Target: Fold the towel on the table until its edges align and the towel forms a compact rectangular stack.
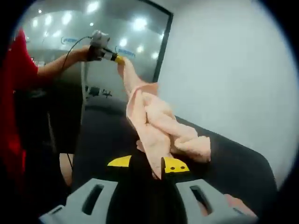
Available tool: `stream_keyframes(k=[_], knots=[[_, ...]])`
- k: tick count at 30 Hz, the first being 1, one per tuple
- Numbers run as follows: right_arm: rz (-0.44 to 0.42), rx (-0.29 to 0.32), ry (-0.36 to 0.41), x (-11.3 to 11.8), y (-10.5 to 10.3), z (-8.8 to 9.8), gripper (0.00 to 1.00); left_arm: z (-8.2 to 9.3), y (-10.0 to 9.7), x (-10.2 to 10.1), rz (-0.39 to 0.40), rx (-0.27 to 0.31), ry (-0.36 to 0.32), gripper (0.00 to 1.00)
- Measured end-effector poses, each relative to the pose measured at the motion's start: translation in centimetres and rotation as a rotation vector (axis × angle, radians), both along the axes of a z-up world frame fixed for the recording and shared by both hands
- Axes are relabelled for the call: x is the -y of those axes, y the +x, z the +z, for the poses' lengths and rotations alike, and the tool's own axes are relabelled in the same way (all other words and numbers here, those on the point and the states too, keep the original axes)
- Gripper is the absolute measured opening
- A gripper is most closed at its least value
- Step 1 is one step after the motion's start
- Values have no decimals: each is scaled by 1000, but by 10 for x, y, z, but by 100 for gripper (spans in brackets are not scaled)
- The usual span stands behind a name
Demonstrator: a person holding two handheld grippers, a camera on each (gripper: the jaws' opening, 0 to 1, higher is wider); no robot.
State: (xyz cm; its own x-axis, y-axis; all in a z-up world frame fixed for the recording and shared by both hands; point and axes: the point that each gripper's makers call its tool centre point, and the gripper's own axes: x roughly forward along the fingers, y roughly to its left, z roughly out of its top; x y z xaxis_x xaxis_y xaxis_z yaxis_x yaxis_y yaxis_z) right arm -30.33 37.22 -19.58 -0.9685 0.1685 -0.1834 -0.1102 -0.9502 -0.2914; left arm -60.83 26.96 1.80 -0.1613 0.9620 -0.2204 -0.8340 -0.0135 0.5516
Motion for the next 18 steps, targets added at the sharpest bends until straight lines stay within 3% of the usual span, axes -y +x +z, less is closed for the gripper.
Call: stream_keyframes(k=[3,5,7,9,13,18], knots=[[-117,80,85,-30,2,-11,1,15,-10,13,31,-23,26,3],[-176,23,13,-50,5,-2,0,25,-22,21,67,-54,41,3],[-182,-68,-71,-51,12,16,0,29,-31,30,93,-82,43,3],[-212,-127,-95,-60,23,33,0,34,-43,38,126,-121,53,3],[-270,-163,-38,-71,47,65,0,38,-65,48,184,-145,66,3],[-371,-252,-16,-82,76,116,0,39,-85,58,223,-144,83,3]])
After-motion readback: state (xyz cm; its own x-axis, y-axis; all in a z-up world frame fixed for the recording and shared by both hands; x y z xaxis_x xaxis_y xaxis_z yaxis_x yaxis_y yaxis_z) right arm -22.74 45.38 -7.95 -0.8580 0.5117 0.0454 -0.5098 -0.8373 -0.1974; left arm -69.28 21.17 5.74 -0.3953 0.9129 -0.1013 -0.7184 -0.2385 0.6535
